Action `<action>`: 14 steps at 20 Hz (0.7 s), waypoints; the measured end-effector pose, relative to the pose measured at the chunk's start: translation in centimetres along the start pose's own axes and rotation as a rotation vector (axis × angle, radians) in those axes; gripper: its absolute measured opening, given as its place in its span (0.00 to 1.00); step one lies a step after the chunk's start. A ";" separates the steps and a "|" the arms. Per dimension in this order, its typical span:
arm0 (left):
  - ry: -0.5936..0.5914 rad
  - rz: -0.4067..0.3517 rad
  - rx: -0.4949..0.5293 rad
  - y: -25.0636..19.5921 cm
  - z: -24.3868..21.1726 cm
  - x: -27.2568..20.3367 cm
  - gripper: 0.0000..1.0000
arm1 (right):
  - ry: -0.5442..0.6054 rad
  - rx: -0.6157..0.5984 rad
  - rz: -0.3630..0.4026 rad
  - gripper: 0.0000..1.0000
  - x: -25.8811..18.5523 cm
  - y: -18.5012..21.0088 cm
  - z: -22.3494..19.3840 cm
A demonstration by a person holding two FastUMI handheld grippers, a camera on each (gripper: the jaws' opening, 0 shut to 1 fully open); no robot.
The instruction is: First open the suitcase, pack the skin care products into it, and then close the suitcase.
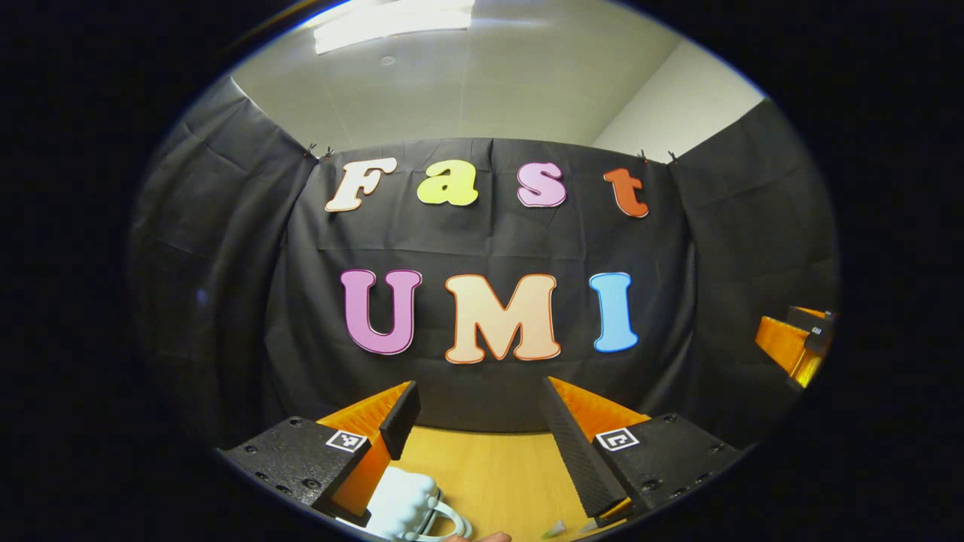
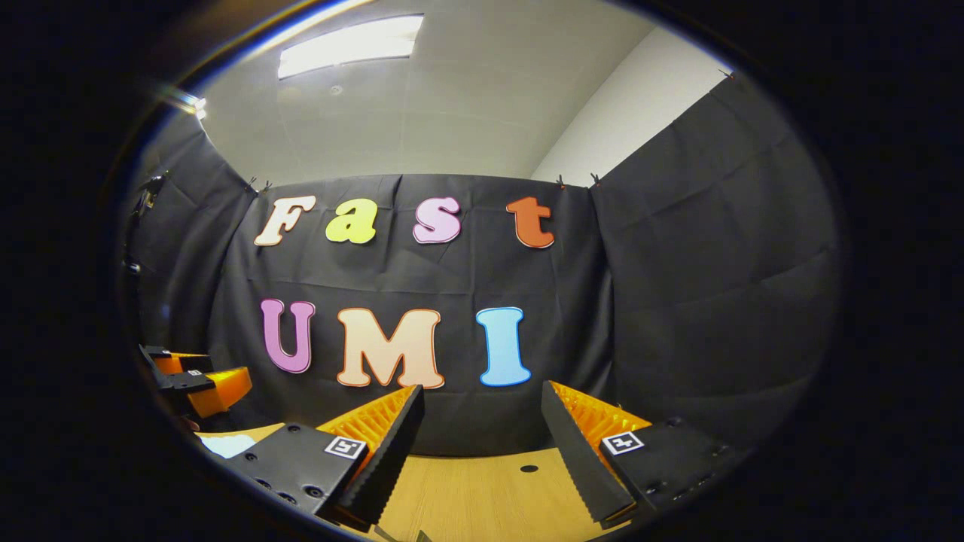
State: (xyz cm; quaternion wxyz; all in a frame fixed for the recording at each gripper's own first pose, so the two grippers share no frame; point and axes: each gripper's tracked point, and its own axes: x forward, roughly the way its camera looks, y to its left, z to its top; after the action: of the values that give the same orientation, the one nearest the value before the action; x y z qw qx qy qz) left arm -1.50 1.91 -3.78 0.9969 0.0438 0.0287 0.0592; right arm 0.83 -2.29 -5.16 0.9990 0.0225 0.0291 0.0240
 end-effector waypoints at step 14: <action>0.702 0.033 0.112 2.9 -27.5 -1.7 0.94 | 0.103 -0.045 -0.016 0.97 2.1 -0.7 -5.8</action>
State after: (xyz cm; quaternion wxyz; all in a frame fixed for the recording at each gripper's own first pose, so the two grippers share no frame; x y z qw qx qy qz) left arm -5.27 6.92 -30.73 0.9212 0.0759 0.3719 0.0853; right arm 2.59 -2.66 -11.14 0.9966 -0.0017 0.0803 0.0176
